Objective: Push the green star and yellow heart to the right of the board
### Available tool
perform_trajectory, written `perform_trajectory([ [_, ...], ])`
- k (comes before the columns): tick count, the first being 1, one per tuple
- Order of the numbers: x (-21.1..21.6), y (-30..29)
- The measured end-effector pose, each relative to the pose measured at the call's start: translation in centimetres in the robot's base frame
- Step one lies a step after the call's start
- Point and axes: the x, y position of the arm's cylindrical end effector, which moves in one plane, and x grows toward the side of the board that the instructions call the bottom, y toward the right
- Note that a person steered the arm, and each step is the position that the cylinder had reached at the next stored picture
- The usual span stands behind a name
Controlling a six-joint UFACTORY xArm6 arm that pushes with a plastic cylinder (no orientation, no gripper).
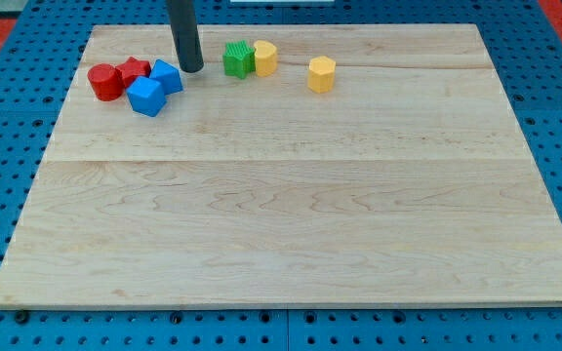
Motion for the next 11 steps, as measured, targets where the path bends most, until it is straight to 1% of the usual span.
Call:
perform_trajectory([
  [1, -1.1, 6.4],
  [2, -0.8, 11.8],
  [3, -0.8, 12.3],
  [4, -0.7, 9.6],
  [8, -3.3, 9.6],
  [11, -3.7, 11.0],
])
